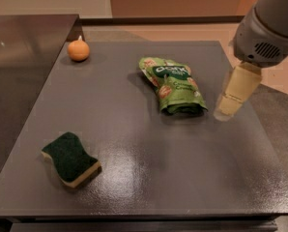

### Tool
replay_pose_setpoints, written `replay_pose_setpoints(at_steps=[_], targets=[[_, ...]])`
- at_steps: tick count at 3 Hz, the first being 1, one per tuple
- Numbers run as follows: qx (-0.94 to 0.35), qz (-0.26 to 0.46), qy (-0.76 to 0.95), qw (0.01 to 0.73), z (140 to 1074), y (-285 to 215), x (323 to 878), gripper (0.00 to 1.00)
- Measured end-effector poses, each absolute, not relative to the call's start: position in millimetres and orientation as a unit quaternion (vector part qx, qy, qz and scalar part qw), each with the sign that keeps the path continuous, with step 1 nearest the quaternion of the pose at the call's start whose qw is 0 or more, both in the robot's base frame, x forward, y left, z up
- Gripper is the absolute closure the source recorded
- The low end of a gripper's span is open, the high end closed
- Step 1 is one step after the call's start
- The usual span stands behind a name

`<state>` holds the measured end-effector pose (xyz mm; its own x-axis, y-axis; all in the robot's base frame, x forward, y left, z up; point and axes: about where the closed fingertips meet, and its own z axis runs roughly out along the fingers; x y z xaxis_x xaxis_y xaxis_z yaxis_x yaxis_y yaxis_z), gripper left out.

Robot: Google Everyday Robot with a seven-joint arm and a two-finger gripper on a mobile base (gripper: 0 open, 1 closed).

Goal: Pick green rice chip bag

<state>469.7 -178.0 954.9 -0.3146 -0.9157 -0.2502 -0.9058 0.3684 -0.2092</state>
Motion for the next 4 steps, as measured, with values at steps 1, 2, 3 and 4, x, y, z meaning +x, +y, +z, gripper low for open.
replay_pose_setpoints(at_steps=[1, 2, 3, 4], targets=[[-0.524, -0.009, 0.833, 0.177, 937, -160, 492, 0.0], [-0.498, -0.001, 0.846, 0.189, 915, -144, 509, 0.0], [-0.484, 0.015, 0.855, 0.188, 891, -126, 523, 0.0], [-0.467, 0.028, 0.866, 0.178, 872, -112, 534, 0.0]])
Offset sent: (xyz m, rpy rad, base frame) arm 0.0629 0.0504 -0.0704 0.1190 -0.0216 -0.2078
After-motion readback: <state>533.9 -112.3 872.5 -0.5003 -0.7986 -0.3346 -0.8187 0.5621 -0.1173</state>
